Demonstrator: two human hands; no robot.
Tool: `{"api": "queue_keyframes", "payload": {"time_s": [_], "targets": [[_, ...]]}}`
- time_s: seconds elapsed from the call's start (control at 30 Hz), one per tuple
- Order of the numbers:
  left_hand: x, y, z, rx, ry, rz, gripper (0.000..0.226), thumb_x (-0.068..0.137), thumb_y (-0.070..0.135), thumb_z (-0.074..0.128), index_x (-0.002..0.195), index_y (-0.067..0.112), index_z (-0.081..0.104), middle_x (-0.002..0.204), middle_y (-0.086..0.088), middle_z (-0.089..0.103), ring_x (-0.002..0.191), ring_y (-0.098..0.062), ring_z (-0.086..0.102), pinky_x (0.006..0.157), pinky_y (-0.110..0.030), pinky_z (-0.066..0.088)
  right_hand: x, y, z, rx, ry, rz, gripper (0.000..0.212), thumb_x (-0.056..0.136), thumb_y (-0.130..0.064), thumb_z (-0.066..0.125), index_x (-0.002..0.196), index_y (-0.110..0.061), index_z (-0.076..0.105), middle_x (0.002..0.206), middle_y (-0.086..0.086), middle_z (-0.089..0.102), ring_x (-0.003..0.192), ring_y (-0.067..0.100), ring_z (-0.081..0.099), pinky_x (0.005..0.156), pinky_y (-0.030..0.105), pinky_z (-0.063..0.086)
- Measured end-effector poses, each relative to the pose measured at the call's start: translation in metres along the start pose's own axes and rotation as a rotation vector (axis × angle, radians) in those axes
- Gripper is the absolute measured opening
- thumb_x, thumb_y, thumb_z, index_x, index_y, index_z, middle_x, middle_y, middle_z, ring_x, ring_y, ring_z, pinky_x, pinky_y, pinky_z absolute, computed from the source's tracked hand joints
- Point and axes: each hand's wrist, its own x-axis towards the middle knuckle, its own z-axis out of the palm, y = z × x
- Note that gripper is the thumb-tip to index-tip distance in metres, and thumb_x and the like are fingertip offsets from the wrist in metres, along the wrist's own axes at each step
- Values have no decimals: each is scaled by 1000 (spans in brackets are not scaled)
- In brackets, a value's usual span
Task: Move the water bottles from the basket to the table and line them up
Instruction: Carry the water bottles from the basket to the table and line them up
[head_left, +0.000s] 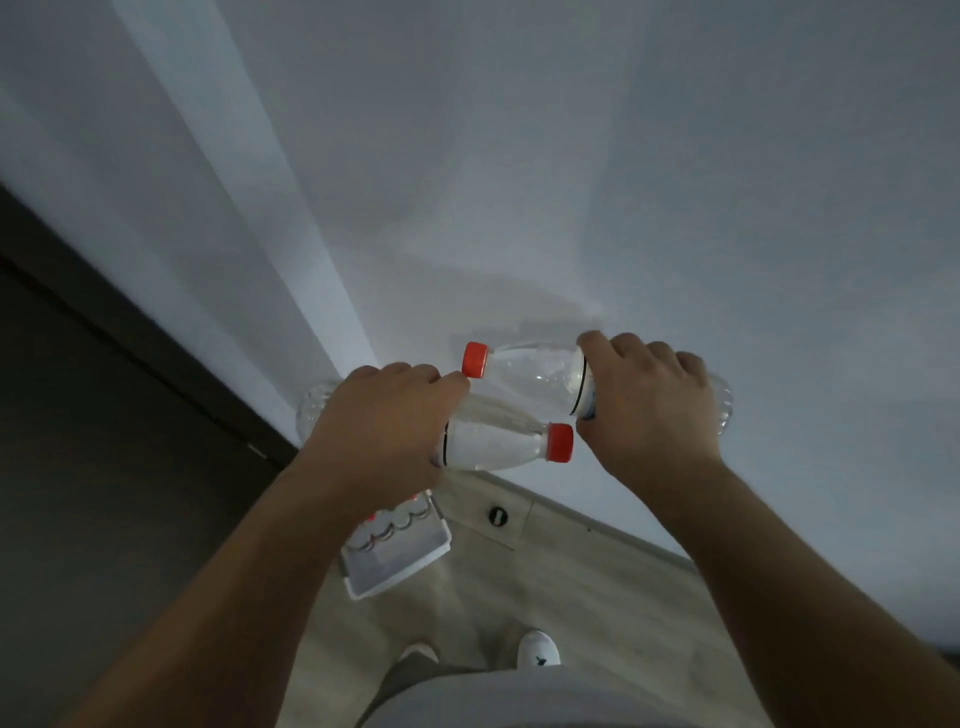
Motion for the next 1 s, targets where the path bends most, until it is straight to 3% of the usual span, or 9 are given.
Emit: {"api": "queue_keyframes", "payload": {"time_s": [0.3, 0.4, 0.6, 0.8, 1.0], "targets": [[72, 19, -17, 56, 12, 395, 64, 74, 37, 80, 131, 33, 52, 109, 11, 66, 93, -13, 61, 79, -30, 49, -37, 28, -7, -95, 64, 437, 47, 56, -9, 76, 99, -18, 61, 71, -1, 53, 62, 30, 51, 66, 35, 31], [89, 27, -20, 51, 22, 570, 61, 73, 33, 80, 129, 31, 55, 108, 9, 67, 94, -16, 63, 81, -33, 53, -60, 23, -16, -112, -37, 630, 45, 67, -14, 72, 108, -23, 57, 81, -3, 57, 73, 28, 57, 72, 38, 38], [102, 76, -18, 55, 14, 895, 46, 68, 23, 74, 111, 28, 59, 93, 7, 62, 87, -22, 61, 74, -35, 47, -127, 3, -43, -74, -128, 1000, 55, 83, -34, 75, 132, -29, 49, 110, -4, 65, 101, 26, 63, 93, 42, 45], [73, 157, -18, 60, 22, 1276, 48, 84, 35, 71, 125, 31, 47, 112, 9, 61, 103, -16, 58, 88, -31, 44, -215, -21, -66, -152, -134, 1325, 62, 80, -40, 79, 133, -32, 48, 115, -6, 66, 102, 23, 65, 94, 41, 47], [18, 242, -21, 47, 72, 1591, 45, 76, 37, 75, 113, 32, 51, 98, 9, 61, 94, -18, 61, 84, -36, 50, -303, -48, -97, -206, -134, 1628, 54, 81, -35, 74, 130, -30, 52, 114, -5, 67, 103, 24, 66, 93, 41, 48]]}}
